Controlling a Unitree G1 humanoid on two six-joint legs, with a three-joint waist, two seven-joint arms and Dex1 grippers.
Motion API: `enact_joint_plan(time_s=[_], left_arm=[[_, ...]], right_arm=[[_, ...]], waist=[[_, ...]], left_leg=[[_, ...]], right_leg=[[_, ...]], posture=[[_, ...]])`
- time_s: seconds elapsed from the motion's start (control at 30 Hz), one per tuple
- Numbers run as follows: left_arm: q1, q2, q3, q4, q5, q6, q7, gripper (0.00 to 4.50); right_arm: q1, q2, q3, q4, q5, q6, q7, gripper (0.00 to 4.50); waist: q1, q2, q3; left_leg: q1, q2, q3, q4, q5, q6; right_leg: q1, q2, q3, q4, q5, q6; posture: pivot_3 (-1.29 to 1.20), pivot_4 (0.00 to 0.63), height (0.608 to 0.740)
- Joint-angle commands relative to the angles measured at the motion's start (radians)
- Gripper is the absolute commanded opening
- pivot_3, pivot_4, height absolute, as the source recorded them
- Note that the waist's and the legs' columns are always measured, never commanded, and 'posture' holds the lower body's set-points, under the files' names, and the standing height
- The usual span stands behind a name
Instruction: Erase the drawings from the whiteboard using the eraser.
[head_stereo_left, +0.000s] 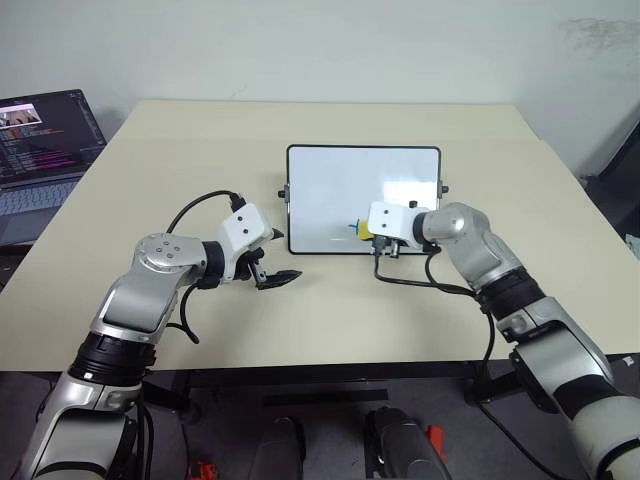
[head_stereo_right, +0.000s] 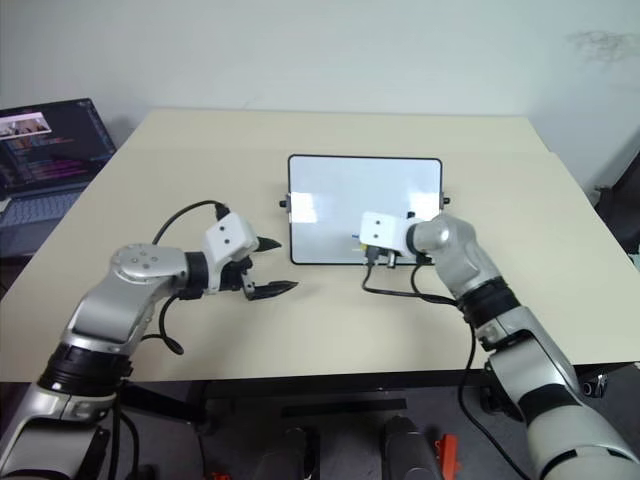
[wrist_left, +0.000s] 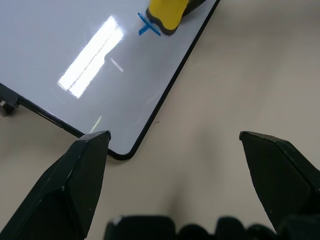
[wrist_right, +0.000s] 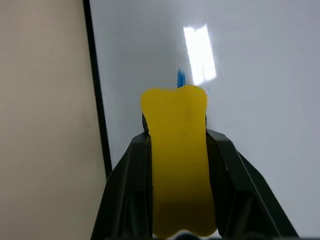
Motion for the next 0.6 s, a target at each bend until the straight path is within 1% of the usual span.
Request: enact_joint_plan(time_s=[0.03, 0.23, 0.33, 0.4, 0.6], left_arm=[[-0.012, -0.003, 0.01, -0.027, 0.002, -0.006, 0.011, 4.5], [-0.017, -0.012, 0.005, -0.019, 0.006, -0.008, 0.015, 4.5], [-0.018, -0.013, 0.007, -0.017, 0.009, -0.007, 0.014, 4.5], [-0.018, -0.013, 0.008, -0.017, 0.01, -0.007, 0.011, 4.5], [-0.026, -0.015, 0.006, -0.005, 0.015, -0.012, 0.008, 4.5]], right_arm=[[-0.043, 0.03, 0.002, 0.016, -0.015, 0.022, -0.033, 1.09], [-0.027, 0.061, 0.02, -0.013, -0.038, 0.06, -0.047, 1.09], [-0.01, 0.045, 0.019, -0.02, -0.046, 0.081, -0.057, 1.09], [0.002, 0.02, 0.013, -0.017, -0.049, 0.082, -0.061, 1.09], [0.06, -0.108, -0.008, -0.025, -0.049, 0.078, -0.048, 1.09]], waist=[[0.001, 0.0, 0.0], [0.005, 0.0, 0.0], [0.006, 0.0, 0.0], [0.007, 0.0, 0.0], [0.023, -0.001, 0.0]], left_leg=[[0.0, 0.0, 0.0, 0.0, 0.0, 0.0], [-0.001, 0.0, 0.0, -0.001, 0.0, 0.0], [-0.001, 0.0, -0.001, -0.001, 0.0, 0.0], [-0.001, 0.0, -0.001, -0.001, 0.0, 0.0], [-0.001, -0.001, 0.0, 0.0, 0.0, 0.0]], right_leg=[[0.0, 0.0, 0.0, 0.0, 0.0, 0.0], [0.0, 0.0, -0.001, -0.001, 0.0, 0.0], [0.0, 0.0, -0.001, 0.0, 0.0, 0.0], [0.0, 0.0, -0.001, 0.0, 0.0, 0.0], [0.001, -0.002, -0.001, -0.003, 0.0, 0.0]], posture=[[0.0, 0.15, 0.74], [0.0, 0.15, 0.74], [0.0, 0.15, 0.74], [0.0, 0.15, 0.74], [0.0, 0.15, 0.74]])
